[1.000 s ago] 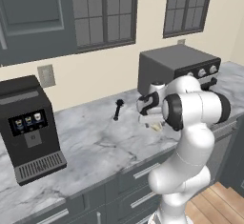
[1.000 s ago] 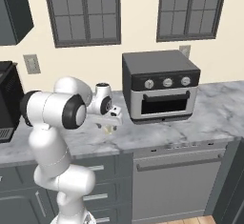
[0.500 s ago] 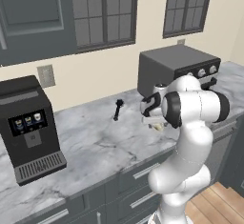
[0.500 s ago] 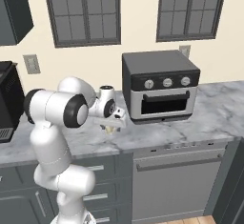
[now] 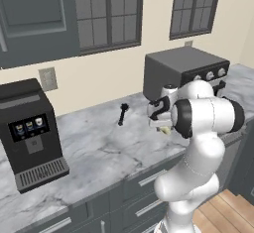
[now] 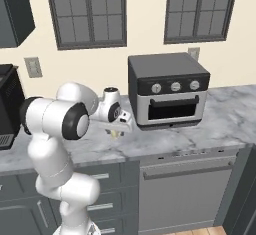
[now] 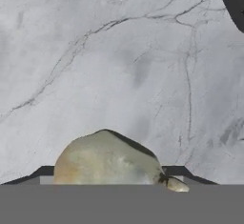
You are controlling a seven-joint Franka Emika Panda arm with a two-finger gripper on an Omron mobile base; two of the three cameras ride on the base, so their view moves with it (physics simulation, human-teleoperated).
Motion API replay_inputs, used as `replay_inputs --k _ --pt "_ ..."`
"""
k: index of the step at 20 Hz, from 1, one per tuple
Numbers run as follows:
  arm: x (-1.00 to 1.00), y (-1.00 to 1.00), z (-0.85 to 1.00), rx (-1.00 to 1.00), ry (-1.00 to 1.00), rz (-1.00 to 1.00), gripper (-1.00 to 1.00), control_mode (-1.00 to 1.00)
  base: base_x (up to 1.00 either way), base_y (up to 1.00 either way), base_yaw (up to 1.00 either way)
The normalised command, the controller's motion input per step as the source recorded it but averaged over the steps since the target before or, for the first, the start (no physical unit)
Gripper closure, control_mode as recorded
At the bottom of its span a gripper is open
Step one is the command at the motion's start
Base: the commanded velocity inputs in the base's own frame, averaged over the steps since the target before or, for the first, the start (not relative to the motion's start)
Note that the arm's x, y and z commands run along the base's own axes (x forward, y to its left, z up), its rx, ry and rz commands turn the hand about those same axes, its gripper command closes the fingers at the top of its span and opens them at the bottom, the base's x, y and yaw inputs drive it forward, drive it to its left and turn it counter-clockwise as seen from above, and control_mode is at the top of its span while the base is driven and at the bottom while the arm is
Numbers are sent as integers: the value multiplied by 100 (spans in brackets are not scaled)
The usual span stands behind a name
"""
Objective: Place the carrot and garlic inside the fridge drawer. Close the drawer after placing the vegetables.
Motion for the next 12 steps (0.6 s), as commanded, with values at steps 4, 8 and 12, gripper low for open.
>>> replay_inputs --k 4,8,12 --pt "-75 0 90 0 -18 0 100 -100 0 0 0" --pt "-96 5 79 0 -24 -2 100 -100 0 0 0" --pt "-95 12 70 0 -24 -1 100 -100 0 0 0"
